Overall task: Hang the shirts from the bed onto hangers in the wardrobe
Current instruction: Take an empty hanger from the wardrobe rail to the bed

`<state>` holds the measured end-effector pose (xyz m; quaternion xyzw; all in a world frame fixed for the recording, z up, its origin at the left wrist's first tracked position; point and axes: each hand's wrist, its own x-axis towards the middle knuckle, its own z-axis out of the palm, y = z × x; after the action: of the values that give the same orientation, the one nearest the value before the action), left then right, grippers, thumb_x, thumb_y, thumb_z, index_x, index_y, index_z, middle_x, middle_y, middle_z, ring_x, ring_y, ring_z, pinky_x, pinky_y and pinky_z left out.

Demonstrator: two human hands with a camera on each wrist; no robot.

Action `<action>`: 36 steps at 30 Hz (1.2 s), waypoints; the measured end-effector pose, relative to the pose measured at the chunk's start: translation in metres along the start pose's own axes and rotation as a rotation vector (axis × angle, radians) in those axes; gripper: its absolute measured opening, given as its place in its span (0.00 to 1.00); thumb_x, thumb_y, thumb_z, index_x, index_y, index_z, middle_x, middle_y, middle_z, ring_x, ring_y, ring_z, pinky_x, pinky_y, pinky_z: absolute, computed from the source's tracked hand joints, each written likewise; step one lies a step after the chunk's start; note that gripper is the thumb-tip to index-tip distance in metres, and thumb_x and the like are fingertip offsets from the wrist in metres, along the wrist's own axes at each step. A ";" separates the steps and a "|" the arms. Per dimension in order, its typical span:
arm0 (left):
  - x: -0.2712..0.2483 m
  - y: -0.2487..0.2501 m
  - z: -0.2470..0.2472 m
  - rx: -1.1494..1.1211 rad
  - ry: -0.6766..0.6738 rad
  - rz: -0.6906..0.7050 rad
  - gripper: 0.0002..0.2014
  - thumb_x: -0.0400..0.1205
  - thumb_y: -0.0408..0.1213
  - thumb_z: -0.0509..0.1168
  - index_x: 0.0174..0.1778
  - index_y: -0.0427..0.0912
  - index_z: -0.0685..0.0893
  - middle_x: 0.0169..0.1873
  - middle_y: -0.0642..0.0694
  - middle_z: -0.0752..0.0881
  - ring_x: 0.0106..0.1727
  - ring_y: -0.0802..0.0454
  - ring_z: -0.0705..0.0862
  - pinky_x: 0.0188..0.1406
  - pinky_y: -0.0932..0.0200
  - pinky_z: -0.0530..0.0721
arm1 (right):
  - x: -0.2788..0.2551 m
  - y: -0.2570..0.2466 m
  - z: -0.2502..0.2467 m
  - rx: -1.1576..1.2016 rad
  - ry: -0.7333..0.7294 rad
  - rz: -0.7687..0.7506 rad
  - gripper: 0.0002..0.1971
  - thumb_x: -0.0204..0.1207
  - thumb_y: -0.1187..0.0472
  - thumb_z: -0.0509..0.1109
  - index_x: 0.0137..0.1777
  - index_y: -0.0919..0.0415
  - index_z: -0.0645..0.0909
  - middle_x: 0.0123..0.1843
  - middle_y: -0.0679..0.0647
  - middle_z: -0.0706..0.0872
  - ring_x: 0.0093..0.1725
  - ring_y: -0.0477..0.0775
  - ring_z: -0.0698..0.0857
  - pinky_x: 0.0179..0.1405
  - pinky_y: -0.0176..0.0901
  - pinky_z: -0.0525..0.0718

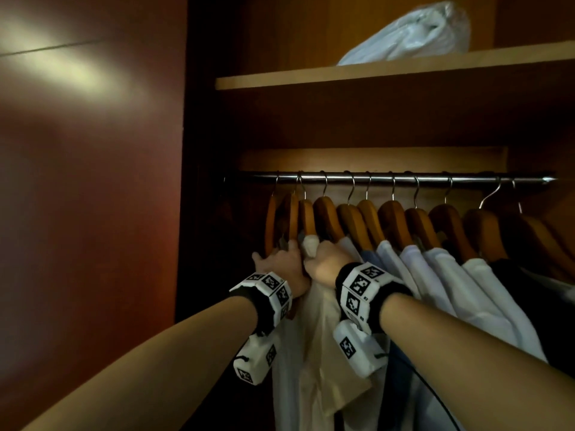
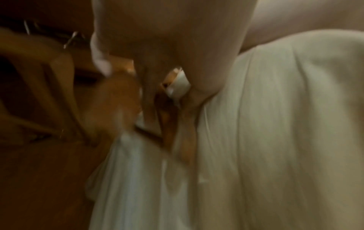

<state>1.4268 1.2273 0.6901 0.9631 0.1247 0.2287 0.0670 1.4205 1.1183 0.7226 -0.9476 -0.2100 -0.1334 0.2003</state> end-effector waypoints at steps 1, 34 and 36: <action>0.001 -0.001 0.002 -0.015 0.031 0.005 0.32 0.80 0.53 0.61 0.78 0.47 0.59 0.61 0.42 0.83 0.64 0.41 0.82 0.72 0.31 0.61 | 0.001 0.001 0.003 -0.008 -0.007 0.000 0.19 0.84 0.52 0.60 0.71 0.60 0.74 0.64 0.61 0.81 0.65 0.63 0.80 0.57 0.45 0.78; -0.107 -0.057 -0.020 -0.758 0.357 0.491 0.28 0.77 0.49 0.60 0.74 0.54 0.63 0.58 0.48 0.81 0.60 0.48 0.81 0.62 0.43 0.80 | -0.086 -0.034 -0.005 0.115 0.187 -0.059 0.10 0.87 0.53 0.59 0.54 0.59 0.76 0.40 0.52 0.82 0.38 0.49 0.83 0.34 0.40 0.77; -0.103 -0.053 -0.021 -0.727 0.350 0.451 0.33 0.76 0.45 0.66 0.77 0.50 0.63 0.65 0.46 0.76 0.68 0.47 0.75 0.67 0.42 0.79 | -0.111 -0.023 -0.006 0.052 0.167 -0.073 0.10 0.87 0.52 0.59 0.51 0.58 0.75 0.39 0.52 0.81 0.38 0.51 0.83 0.42 0.48 0.82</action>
<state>1.3170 1.2513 0.6548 0.8272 -0.1667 0.4255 0.3269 1.3118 1.0961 0.6981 -0.9194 -0.2302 -0.2137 0.2369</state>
